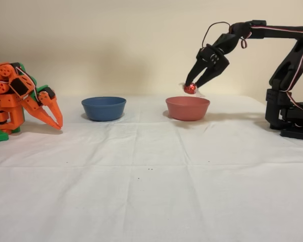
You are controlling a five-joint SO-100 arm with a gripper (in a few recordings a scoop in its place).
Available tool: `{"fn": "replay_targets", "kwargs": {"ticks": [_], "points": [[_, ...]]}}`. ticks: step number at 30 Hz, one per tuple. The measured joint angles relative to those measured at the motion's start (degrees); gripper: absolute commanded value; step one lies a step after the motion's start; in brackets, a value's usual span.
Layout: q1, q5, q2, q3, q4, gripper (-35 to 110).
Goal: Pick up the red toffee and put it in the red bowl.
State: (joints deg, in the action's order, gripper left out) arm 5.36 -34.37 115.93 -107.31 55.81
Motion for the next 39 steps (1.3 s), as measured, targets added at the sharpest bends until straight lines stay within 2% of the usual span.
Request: {"fn": "replay_targets", "kwargs": {"ticks": [11,20,39], "points": [[12.5,-6.5,4.0,-3.1,-2.5,8],[19.3,-9.9,4.9,-11.0,-8.8,8],[26.8,-16.1,-2.0,-14.8,-23.7,8]]}}
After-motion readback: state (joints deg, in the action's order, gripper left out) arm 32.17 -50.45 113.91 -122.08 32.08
